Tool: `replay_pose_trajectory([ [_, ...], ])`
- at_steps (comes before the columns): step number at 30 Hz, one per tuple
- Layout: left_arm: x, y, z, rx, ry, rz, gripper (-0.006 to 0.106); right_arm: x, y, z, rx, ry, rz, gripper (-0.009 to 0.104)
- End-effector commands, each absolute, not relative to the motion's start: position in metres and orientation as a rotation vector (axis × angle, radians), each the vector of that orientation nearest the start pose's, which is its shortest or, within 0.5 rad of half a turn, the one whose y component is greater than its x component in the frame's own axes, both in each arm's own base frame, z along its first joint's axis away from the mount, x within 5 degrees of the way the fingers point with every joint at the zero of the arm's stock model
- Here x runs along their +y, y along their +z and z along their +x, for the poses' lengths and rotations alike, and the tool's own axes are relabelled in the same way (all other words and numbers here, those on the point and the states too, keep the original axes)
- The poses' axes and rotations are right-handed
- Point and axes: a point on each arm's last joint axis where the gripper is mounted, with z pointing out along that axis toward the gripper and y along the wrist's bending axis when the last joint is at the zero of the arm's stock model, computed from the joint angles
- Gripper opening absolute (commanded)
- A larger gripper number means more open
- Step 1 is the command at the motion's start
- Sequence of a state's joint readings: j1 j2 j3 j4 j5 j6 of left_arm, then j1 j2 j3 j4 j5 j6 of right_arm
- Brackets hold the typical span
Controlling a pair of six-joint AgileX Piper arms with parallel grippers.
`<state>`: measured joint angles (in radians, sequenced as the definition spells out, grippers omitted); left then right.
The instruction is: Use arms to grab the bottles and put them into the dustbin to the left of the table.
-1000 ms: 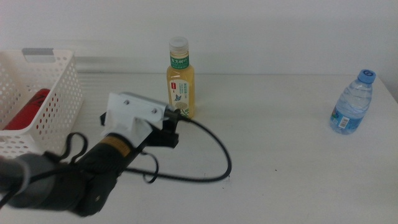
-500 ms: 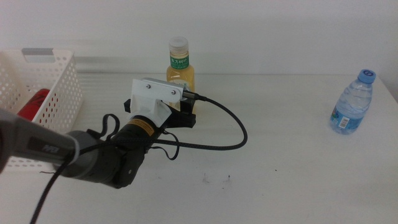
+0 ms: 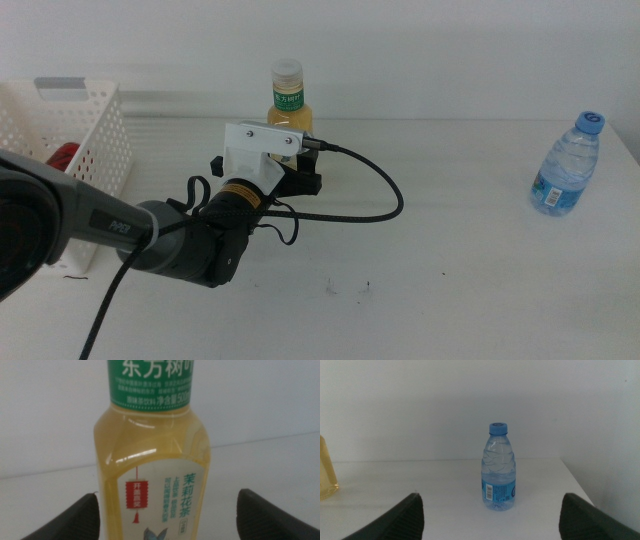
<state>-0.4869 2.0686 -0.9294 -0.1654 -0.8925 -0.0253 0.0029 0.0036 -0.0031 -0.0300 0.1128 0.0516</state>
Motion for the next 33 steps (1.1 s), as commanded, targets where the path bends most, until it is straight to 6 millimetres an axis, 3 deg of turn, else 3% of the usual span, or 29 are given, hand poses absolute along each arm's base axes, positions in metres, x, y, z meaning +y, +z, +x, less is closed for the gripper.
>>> replay_pose_trajectory([
  [1,-0.179,0.131,0.365,1.732,-0.340,0.206,0.094,0.000,0.204,0.056,1.589,0.002,0.010,0.093],
  [14,-0.173,0.135,0.381,1.729,-0.289,0.222,0.094,0.000,0.204,0.056,1.589,0.002,0.010,0.093],
  [33,-0.188,0.114,0.414,1.710,-0.294,0.233,0.094,0.000,0.204,0.056,1.589,0.002,0.010,0.093],
])
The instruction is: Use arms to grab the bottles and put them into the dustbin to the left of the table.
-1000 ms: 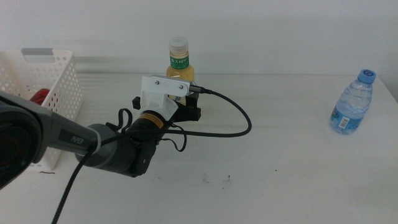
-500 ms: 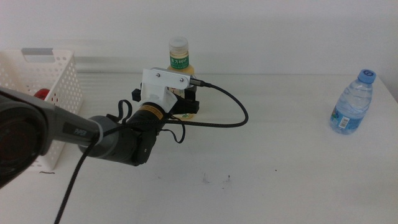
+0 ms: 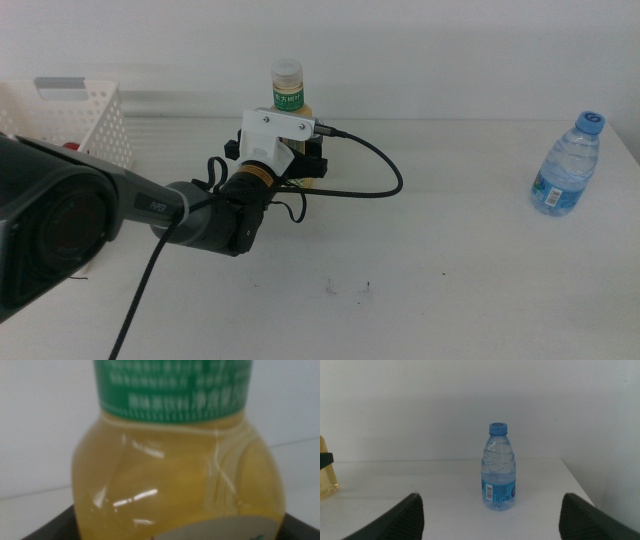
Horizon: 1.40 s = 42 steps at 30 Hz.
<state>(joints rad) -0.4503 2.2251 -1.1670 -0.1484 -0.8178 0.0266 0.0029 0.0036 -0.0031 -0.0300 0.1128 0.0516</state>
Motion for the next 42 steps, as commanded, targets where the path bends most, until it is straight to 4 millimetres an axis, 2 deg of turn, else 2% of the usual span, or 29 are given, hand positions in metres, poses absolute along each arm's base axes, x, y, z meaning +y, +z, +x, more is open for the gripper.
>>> replay_pose_trajectory([
  [1,-0.188,0.112,0.415,1.712,-0.294,0.234,0.094,0.000,0.204,0.056,1.589,0.002,0.010,0.093],
  [8,-0.188,0.112,0.417,1.702,-0.289,0.219,0.092,0.000,0.204,0.056,1.589,0.002,0.010,0.093],
  [14,-0.188,0.113,0.418,1.694,-0.289,0.222,0.074,0.000,0.204,0.056,1.589,0.002,0.010,0.093],
  [18,-0.188,0.115,0.418,1.685,-0.291,0.220,0.052,0.000,0.204,0.056,1.589,0.002,0.010,0.093],
  [19,-0.187,0.117,0.418,1.666,-0.291,0.212,0.029,0.000,0.204,0.056,1.589,0.002,0.010,0.093],
  [20,-0.186,0.118,0.418,1.666,-0.293,0.201,0.013,0.000,0.204,0.056,1.589,0.002,0.010,0.093],
  [21,-0.184,0.133,0.413,1.650,-0.294,0.198,0.002,0.000,0.204,0.056,1.589,0.002,0.010,0.093],
  [26,-0.175,0.155,0.391,1.633,-0.297,0.193,0.002,0.000,0.204,0.056,1.589,0.002,0.010,0.093],
  [34,-0.152,0.180,0.342,1.677,-0.295,0.206,0.002,0.000,0.204,0.056,1.589,0.002,0.010,0.093],
  [42,-0.140,0.232,0.304,1.762,-0.311,0.299,0.002,0.000,0.204,0.056,1.589,0.002,0.010,0.093],
])
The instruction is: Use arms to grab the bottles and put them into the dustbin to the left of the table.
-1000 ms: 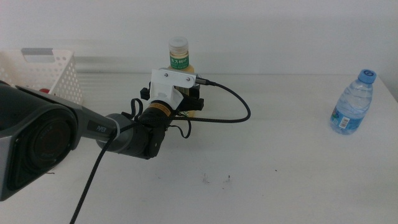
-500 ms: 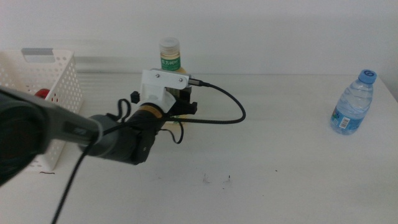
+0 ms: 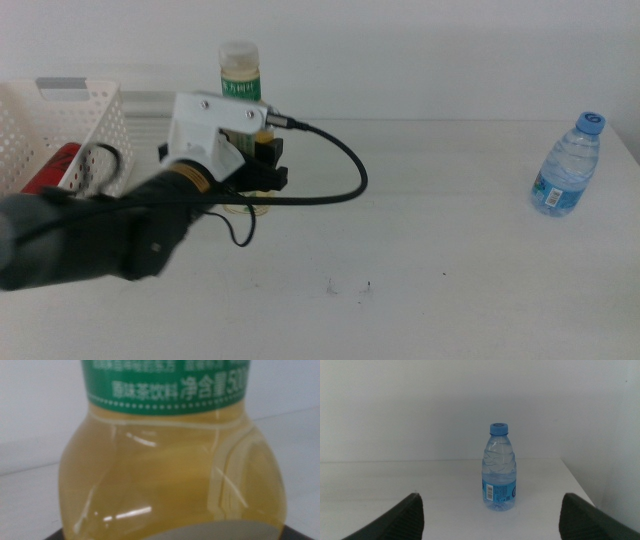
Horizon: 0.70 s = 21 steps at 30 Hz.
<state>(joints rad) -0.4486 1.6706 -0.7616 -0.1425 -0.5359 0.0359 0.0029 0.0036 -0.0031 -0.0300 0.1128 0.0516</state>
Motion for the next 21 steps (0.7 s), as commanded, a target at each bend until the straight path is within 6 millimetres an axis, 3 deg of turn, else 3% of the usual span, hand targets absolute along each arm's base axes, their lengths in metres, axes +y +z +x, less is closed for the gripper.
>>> replay_pose_trajectory([
  [1,-0.138,0.241,0.299,1.775,-0.304,0.318,0.002,0.000,0.204,0.056,1.589,0.002,0.010,0.093],
  [5,-0.129,0.274,0.280,1.771,-0.333,0.283,0.002,0.000,0.204,0.056,1.589,0.002,0.010,0.093],
  [11,-0.124,0.306,0.266,1.885,-0.362,0.310,0.002,0.000,0.204,0.056,1.589,0.002,0.010,0.093],
  [21,-0.089,0.348,0.276,2.168,-0.244,0.391,0.002,0.000,0.204,0.056,1.589,0.002,0.010,0.093],
])
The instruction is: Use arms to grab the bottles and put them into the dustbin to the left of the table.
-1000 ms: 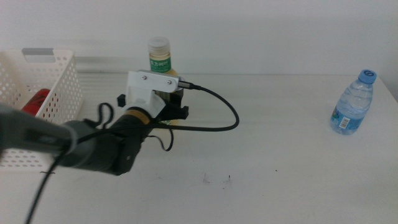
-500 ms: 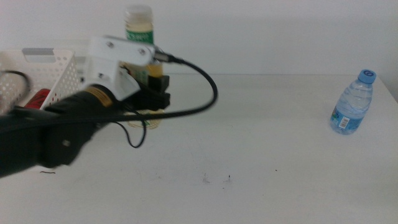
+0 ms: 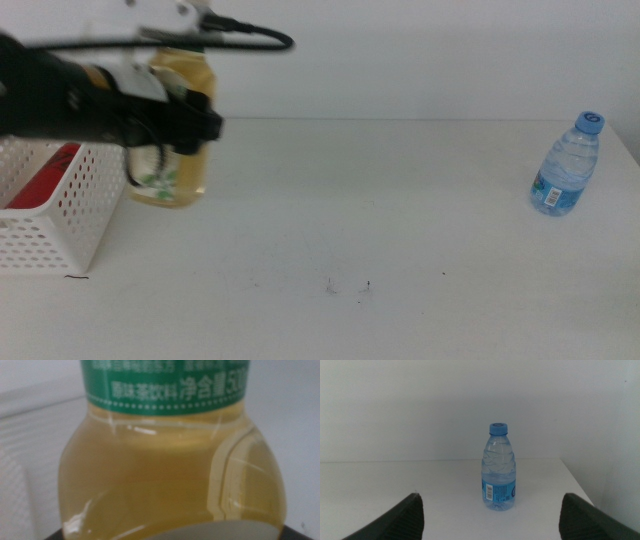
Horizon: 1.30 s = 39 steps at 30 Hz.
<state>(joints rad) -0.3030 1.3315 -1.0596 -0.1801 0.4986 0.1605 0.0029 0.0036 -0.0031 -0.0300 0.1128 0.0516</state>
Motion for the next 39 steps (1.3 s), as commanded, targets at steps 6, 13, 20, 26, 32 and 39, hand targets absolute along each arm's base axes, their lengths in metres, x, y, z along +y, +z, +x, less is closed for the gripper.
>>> replay_pose_trajectory([
  [6,-0.053,0.373,0.284,2.258,-0.163,0.351,0.002,0.000,0.204,0.056,1.589,0.002,0.010,0.093],
  [13,-0.012,0.384,0.306,2.395,-0.100,0.356,0.002,0.000,0.204,0.056,1.589,0.002,0.010,0.093],
  [20,0.027,0.388,0.336,2.452,-0.155,0.294,0.002,0.000,0.204,0.056,1.589,0.002,0.010,0.093],
  [26,0.057,0.378,0.358,2.496,-0.139,0.232,0.002,0.000,0.204,0.056,1.589,0.002,0.010,0.093],
  [32,0.080,0.360,0.377,2.545,-0.113,0.182,0.002,0.000,0.204,0.056,1.589,0.002,0.010,0.093],
  [39,0.098,0.333,0.397,2.597,-0.102,0.145,0.002,0.000,0.204,0.056,1.589,0.002,0.010,0.093],
])
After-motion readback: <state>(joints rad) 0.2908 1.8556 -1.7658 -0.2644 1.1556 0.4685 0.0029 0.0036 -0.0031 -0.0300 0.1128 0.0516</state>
